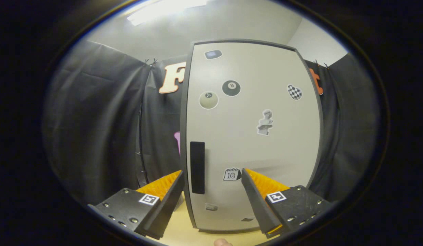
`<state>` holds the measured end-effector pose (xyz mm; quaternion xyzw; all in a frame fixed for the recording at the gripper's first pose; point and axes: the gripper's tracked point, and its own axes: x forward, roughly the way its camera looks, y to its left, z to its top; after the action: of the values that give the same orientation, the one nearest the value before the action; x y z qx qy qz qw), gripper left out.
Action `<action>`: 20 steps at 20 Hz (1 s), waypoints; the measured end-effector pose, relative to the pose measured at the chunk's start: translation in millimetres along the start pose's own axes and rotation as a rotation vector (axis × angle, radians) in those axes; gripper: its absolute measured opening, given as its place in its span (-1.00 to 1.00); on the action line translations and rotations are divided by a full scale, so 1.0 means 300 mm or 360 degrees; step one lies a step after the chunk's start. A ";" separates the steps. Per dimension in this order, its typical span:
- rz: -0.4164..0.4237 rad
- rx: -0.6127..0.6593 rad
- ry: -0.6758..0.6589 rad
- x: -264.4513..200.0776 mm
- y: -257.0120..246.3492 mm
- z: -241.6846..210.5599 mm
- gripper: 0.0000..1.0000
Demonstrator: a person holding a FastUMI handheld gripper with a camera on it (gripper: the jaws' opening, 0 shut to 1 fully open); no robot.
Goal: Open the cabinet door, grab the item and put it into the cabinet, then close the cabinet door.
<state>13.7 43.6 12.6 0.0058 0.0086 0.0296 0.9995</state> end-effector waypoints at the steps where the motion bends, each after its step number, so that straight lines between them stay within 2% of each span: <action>1: -0.0004 -0.0008 0.0017 0.010 0.005 -0.009 0.97; 7: -0.0039 0.0004 0.0100 0.118 0.043 -0.052 0.97; 13: -0.0010 0.0092 0.0123 0.232 0.111 -0.065 0.97; 18: -0.0073 0.0053 0.0047 0.290 0.118 -0.042 0.97; 20: -0.0115 -0.0045 0.0021 0.289 0.111 -0.044 0.94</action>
<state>98.0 82.2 -1.7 -0.0088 0.0149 -0.0062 0.9998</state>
